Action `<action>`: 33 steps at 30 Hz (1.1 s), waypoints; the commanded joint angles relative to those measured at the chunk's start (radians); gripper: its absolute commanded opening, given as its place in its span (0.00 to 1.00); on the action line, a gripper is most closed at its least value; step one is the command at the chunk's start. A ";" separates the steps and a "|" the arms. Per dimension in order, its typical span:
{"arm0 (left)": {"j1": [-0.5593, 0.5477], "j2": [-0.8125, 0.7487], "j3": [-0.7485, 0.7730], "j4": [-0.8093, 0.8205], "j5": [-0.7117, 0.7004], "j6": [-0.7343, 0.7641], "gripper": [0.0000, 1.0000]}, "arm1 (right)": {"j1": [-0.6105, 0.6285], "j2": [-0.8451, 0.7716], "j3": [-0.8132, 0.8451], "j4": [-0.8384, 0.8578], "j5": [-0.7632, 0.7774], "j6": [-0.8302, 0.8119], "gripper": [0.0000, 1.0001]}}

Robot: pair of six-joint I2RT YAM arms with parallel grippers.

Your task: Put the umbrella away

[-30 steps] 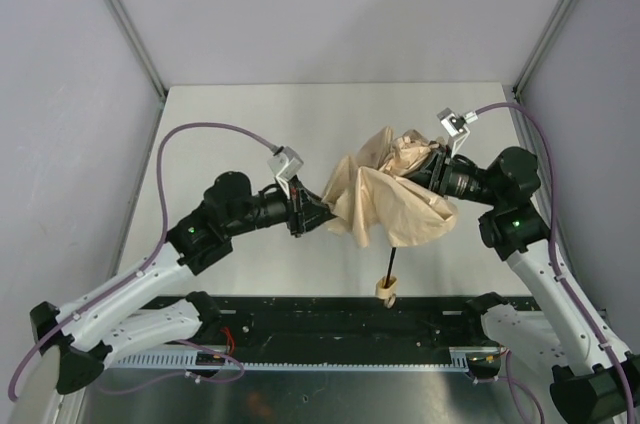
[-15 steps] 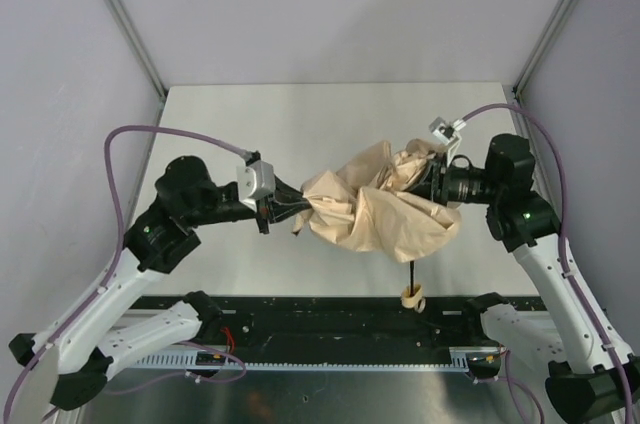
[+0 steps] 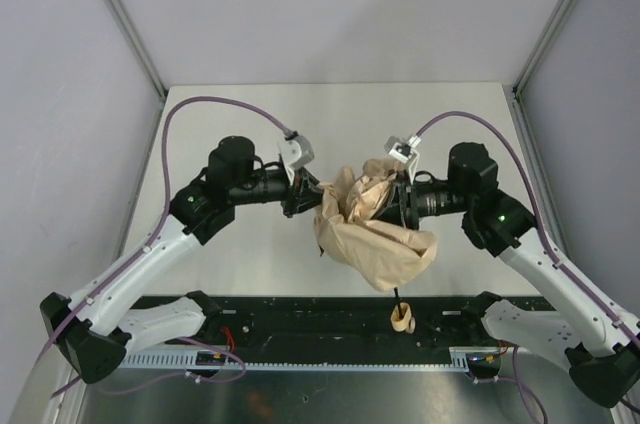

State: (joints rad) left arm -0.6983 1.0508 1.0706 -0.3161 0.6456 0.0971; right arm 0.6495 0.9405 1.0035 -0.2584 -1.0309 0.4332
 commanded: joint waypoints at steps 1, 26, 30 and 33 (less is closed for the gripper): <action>0.102 -0.077 -0.074 0.020 -0.237 -0.224 0.42 | -0.089 -0.041 0.055 0.075 0.120 0.066 0.00; -0.072 0.031 0.063 0.114 -0.318 -0.751 0.99 | 0.094 0.219 0.248 -0.343 1.337 -0.152 0.00; -0.136 0.095 0.107 0.122 -0.349 -0.692 0.99 | 0.135 0.225 0.270 -0.380 1.390 -0.166 0.00; -0.151 0.108 0.101 0.123 -0.340 -0.653 0.99 | 0.146 0.222 0.277 -0.392 1.380 -0.169 0.00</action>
State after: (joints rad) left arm -0.8257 1.1625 1.1187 -0.2485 0.3153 -0.6052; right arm 0.7769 1.1706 1.2182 -0.6468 0.2771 0.2966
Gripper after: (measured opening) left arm 0.994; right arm 0.339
